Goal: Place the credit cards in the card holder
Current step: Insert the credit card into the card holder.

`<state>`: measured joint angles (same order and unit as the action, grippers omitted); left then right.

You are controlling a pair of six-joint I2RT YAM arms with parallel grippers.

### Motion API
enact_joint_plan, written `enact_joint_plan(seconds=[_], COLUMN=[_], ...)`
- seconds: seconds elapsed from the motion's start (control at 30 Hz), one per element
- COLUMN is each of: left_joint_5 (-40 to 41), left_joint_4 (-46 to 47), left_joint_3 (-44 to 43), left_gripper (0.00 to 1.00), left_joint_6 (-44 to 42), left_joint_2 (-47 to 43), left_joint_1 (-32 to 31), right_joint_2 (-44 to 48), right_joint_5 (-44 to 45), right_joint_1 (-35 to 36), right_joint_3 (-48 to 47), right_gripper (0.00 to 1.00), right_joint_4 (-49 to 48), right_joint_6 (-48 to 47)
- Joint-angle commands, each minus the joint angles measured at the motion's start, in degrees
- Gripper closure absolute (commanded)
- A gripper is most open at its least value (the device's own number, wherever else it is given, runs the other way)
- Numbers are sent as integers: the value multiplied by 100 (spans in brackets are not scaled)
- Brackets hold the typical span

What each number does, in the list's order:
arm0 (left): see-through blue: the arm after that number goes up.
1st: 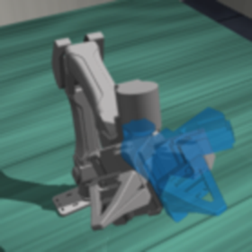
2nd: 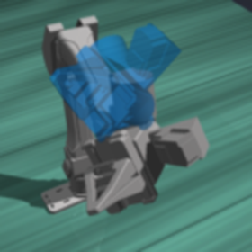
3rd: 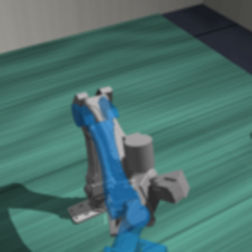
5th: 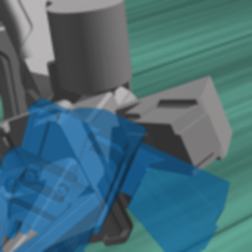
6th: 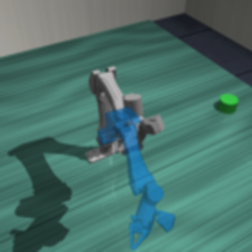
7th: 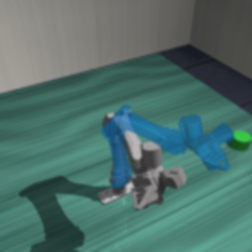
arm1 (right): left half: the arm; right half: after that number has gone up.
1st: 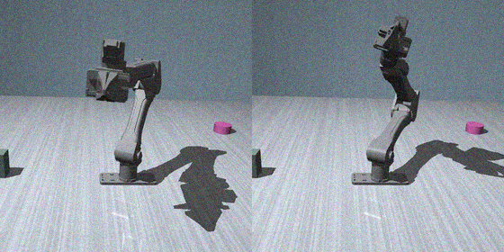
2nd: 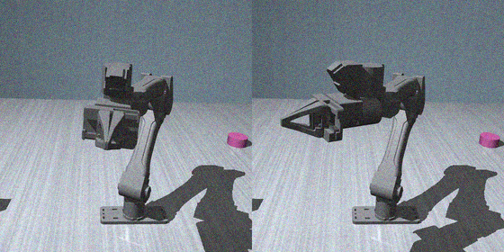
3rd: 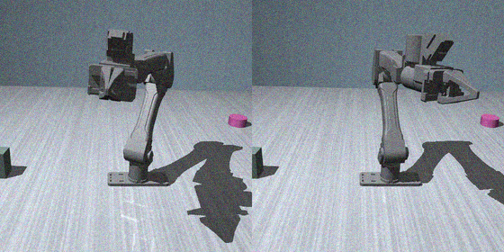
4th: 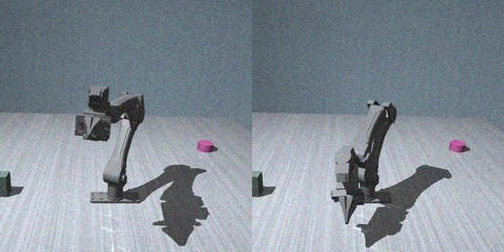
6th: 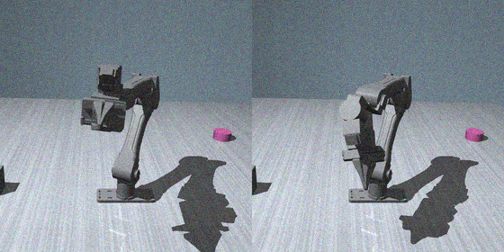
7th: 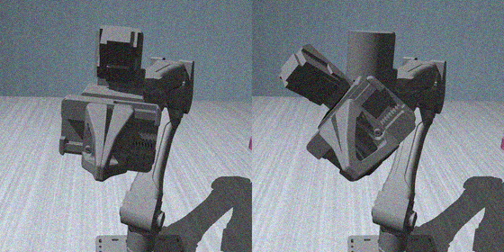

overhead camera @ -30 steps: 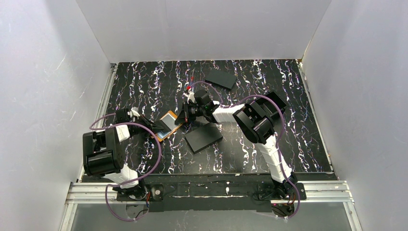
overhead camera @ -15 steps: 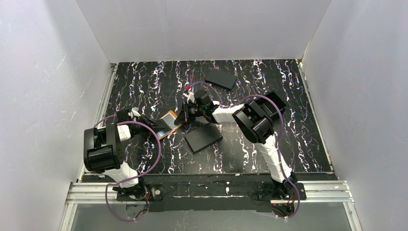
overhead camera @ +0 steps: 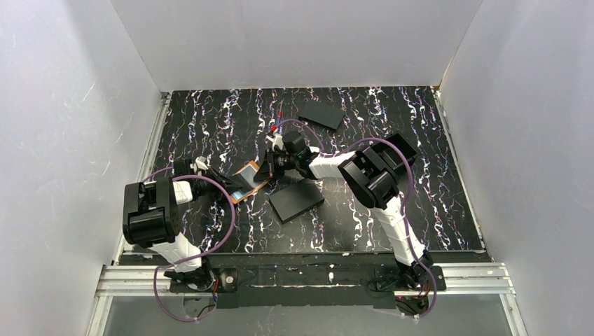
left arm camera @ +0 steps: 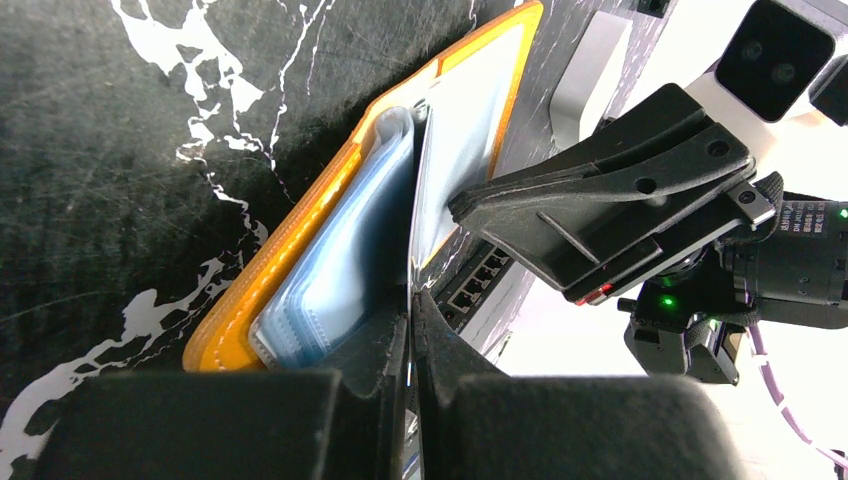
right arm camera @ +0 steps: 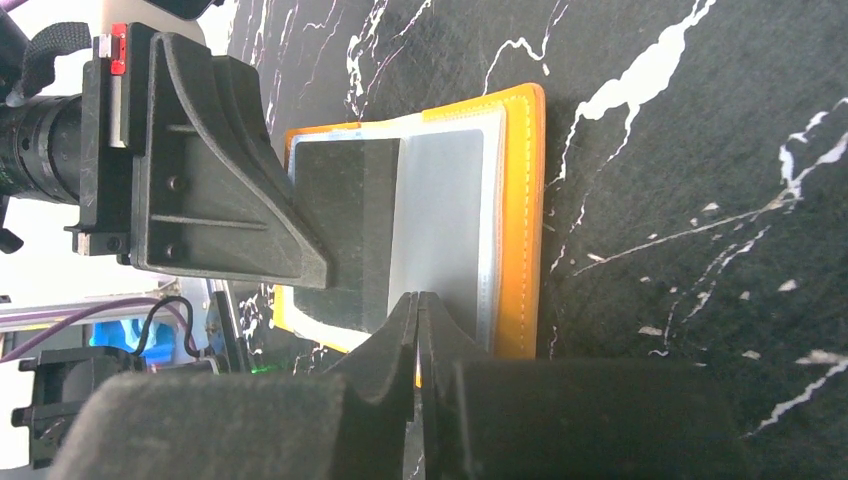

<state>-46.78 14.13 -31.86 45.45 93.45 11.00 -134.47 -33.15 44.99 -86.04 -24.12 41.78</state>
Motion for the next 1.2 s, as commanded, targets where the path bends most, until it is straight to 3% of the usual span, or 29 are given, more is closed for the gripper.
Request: enact_joint_plan(seconds=[0.0, 0.47, 1.17], left_joint_5=[-146, -322, 212], left_joint_4=[-322, -534, -514], left_joint_3=[-49, -98, -465], left_gripper=[100, 100, 100], left_joint_6=[-122, -235, -128], left_joint_2=[-26, 173, 272], left_joint_1=[-61, -59, -39], right_joint_2=[-9, -156, -296], right_joint_5=[158, 615, 373], right_joint_1=[-80, -174, -161], right_joint_3=[-154, -589, -514], right_gripper=[88, 81, 86], right_joint_4=[248, 1150, 966], right_joint_6=[-245, -887, -714])
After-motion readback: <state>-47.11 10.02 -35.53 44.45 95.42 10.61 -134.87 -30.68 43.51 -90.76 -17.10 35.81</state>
